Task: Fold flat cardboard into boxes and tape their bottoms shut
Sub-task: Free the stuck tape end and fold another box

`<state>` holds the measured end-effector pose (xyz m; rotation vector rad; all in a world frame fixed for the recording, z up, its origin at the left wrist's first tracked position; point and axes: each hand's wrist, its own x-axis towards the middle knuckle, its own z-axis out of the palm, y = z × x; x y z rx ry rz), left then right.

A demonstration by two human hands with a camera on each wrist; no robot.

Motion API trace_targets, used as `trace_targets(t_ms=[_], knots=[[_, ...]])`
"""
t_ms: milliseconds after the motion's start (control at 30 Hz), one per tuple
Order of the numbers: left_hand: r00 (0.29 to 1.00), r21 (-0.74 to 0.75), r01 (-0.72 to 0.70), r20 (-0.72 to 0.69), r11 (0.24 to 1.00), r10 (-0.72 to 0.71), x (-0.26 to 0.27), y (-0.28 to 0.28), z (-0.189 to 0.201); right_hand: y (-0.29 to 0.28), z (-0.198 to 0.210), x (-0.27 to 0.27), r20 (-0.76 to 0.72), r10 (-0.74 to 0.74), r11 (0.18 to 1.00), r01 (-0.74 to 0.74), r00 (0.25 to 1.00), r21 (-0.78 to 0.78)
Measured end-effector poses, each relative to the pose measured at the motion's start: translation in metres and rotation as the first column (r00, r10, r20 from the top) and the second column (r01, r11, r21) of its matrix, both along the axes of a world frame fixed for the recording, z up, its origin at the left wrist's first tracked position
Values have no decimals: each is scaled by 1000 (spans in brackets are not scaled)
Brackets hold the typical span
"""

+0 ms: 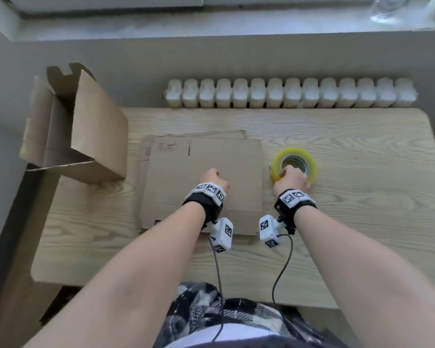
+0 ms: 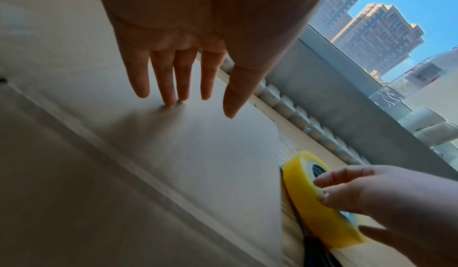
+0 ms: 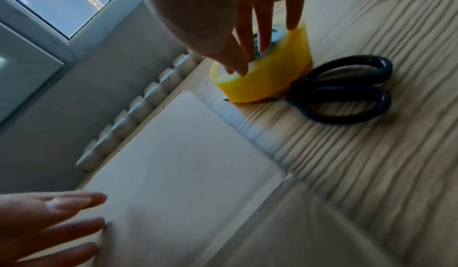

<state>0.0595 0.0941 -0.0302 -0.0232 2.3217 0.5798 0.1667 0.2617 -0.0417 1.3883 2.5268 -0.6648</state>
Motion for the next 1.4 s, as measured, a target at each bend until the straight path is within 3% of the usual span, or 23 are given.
trace_targets(t_ms=[167,267,400,567,633,733,833,933,1100,1233,1333,1400], knots=[[998,-71,44,-31,997,-46,-35,-45,-2,-57,9,-18,-75,-72,993,78,995,91],[998,-144,-19,-61,989,10,-53,-72,5,-81,14,-21,-49,-113,993,112,992,-29],[978,-201,-210,-54,957,203,-71,-115,2,-98,13,-15,92,-278,936,292,956,-197],[958,-119,-276,51,954,284,-69,-149,-8,-108,12,-11,181,-335,861,379,924,-341],[949,-109,-304,56,947,311,-64,-154,-6,-110,14,-10,136,-374,855,398,917,-332],[939,-95,-328,73,940,335,-60,-153,6,-105,25,-11,-43,-390,886,362,920,-290],[916,21,-396,-57,918,397,-61,-141,23,-92,46,-14,-198,-351,916,292,915,-274],[894,160,-408,-128,899,429,-65,-120,54,-75,75,-19,-296,-403,895,305,866,-326],[934,332,-221,-197,917,297,-78,-95,108,-48,116,-31,-409,-406,900,280,818,-333],[940,510,-185,-159,840,303,-85,-72,138,-42,139,-40,-532,-395,901,200,749,-386],[911,637,-257,-91,726,402,-81,-61,153,-39,149,-46,-588,-387,900,151,710,-410],[910,670,-224,-116,708,398,-77,-57,159,-38,152,-48,-613,-388,894,120,688,-431]])
